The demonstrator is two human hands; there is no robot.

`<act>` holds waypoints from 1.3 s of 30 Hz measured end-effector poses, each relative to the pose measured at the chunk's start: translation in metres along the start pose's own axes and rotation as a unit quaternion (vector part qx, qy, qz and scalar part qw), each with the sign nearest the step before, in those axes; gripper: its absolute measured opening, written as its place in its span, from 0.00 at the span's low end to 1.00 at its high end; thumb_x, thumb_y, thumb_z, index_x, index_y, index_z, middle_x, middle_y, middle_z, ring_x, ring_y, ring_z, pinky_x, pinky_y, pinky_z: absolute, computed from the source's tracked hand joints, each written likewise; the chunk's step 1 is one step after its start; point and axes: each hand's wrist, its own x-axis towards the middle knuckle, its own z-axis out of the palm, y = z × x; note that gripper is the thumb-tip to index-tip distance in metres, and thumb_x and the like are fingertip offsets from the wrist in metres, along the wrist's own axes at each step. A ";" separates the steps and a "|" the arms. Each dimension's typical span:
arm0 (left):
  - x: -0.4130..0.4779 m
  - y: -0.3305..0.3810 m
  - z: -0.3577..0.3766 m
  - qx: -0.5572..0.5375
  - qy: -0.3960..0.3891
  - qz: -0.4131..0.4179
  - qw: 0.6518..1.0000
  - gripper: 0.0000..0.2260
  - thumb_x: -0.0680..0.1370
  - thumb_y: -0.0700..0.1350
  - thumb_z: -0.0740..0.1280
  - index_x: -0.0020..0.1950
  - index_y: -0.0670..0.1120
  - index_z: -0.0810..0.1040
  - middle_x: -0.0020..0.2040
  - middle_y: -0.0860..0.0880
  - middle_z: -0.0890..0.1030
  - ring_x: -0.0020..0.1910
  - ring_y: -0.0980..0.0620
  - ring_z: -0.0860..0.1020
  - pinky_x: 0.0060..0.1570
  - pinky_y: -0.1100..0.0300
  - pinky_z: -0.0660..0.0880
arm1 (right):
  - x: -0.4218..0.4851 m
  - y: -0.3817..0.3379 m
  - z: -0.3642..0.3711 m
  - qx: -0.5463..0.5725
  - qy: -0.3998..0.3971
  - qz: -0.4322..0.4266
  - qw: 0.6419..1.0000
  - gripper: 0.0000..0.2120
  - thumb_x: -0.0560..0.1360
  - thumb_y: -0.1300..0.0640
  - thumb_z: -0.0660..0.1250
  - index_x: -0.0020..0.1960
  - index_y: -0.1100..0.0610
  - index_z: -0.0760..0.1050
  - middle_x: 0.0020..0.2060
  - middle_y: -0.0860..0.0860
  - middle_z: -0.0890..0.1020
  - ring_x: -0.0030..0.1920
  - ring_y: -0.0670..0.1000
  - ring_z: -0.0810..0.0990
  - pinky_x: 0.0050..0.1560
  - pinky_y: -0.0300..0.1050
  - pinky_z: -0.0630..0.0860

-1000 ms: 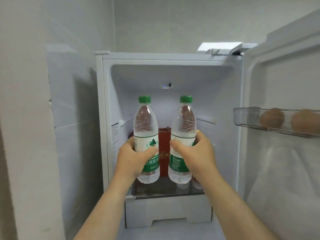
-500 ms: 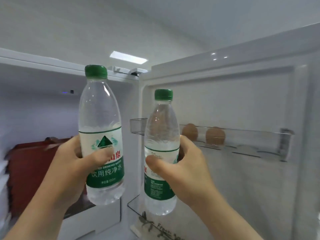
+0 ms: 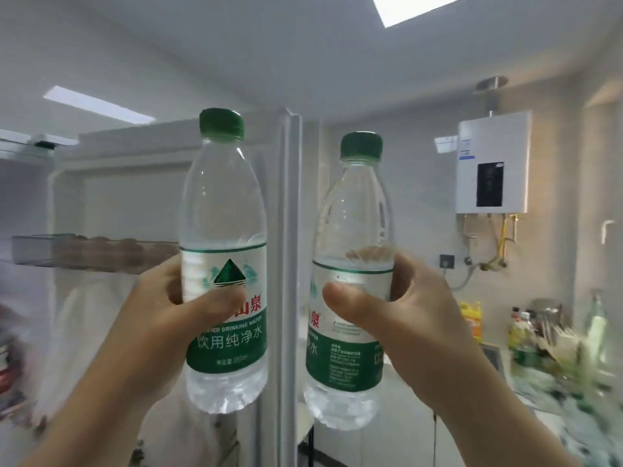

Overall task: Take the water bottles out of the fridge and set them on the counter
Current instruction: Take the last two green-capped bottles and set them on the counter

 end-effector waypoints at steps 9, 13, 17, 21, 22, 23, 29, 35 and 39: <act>0.002 -0.020 0.200 -0.108 -0.081 -0.038 0.990 0.17 0.52 0.50 0.75 0.40 0.53 0.86 0.42 0.42 0.86 0.42 0.41 0.86 0.44 0.46 0.80 | -0.050 0.004 -0.192 -0.118 0.145 0.054 0.981 0.17 0.63 0.51 0.78 0.50 0.50 0.80 0.42 0.47 0.86 0.42 0.45 0.85 0.44 0.43 0.79; 0.006 -0.041 0.279 -0.135 -0.131 -0.056 0.981 0.24 0.53 0.51 0.76 0.48 0.46 0.83 0.44 0.40 0.86 0.44 0.39 0.85 0.45 0.45 0.80 | -0.076 0.010 -0.260 -0.173 0.188 0.070 0.964 0.14 0.66 0.53 0.78 0.51 0.49 0.80 0.42 0.46 0.86 0.43 0.44 0.85 0.44 0.41 0.79; 0.007 -0.068 0.351 -0.156 -0.190 -0.079 0.966 0.19 0.53 0.51 0.76 0.43 0.52 0.84 0.42 0.43 0.86 0.41 0.44 0.85 0.42 0.50 0.80 | -0.097 0.026 -0.318 -0.205 0.220 0.091 0.949 0.13 0.67 0.53 0.78 0.50 0.49 0.81 0.42 0.45 0.86 0.43 0.43 0.85 0.41 0.37 0.77; 0.008 -0.109 0.426 -0.168 -0.222 -0.107 0.954 0.21 0.52 0.51 0.75 0.44 0.50 0.83 0.41 0.44 0.86 0.40 0.46 0.85 0.41 0.52 0.79 | -0.109 0.061 -0.374 -0.224 0.268 0.121 0.929 0.16 0.63 0.48 0.76 0.50 0.48 0.81 0.44 0.46 0.86 0.44 0.43 0.85 0.43 0.39 0.78; 0.009 -0.122 0.447 -0.168 -0.234 -0.114 0.951 0.23 0.52 0.52 0.75 0.46 0.49 0.82 0.41 0.43 0.86 0.40 0.46 0.85 0.40 0.53 0.79 | -0.111 0.074 -0.390 -0.228 0.282 0.132 0.923 0.17 0.62 0.48 0.76 0.50 0.48 0.81 0.44 0.46 0.86 0.44 0.43 0.85 0.43 0.40 0.78; 0.009 -0.134 0.465 -0.164 -0.242 -0.120 0.949 0.25 0.52 0.52 0.76 0.47 0.48 0.82 0.42 0.44 0.86 0.40 0.46 0.85 0.40 0.54 0.79 | -0.110 0.086 -0.403 -0.226 0.293 0.140 0.918 0.17 0.63 0.49 0.76 0.50 0.48 0.81 0.44 0.46 0.87 0.44 0.43 0.85 0.43 0.40 0.78; 0.029 -0.231 0.561 -0.150 -0.272 -0.168 0.936 0.23 0.52 0.51 0.77 0.46 0.50 0.82 0.42 0.47 0.87 0.41 0.49 0.85 0.42 0.54 0.79 | -0.088 0.187 -0.475 -0.226 0.339 0.196 0.892 0.19 0.63 0.56 0.80 0.52 0.49 0.79 0.45 0.48 0.87 0.45 0.46 0.85 0.46 0.46 0.81; 0.039 -0.350 0.642 -0.109 -0.315 -0.214 0.918 0.22 0.61 0.39 0.80 0.51 0.54 0.82 0.47 0.51 0.86 0.46 0.52 0.84 0.45 0.56 0.81 | -0.072 0.311 -0.536 -0.265 0.337 0.290 0.856 0.21 0.63 0.55 0.81 0.51 0.46 0.75 0.47 0.47 0.84 0.48 0.48 0.84 0.50 0.51 0.82; 0.022 -0.435 0.683 -0.041 -0.335 -0.261 0.905 0.21 0.62 0.39 0.81 0.51 0.55 0.82 0.45 0.54 0.86 0.43 0.59 0.83 0.45 0.56 0.80 | -0.081 0.394 -0.564 -0.282 0.324 0.366 0.825 0.21 0.61 0.52 0.80 0.48 0.44 0.72 0.47 0.43 0.82 0.48 0.45 0.81 0.48 0.48 0.81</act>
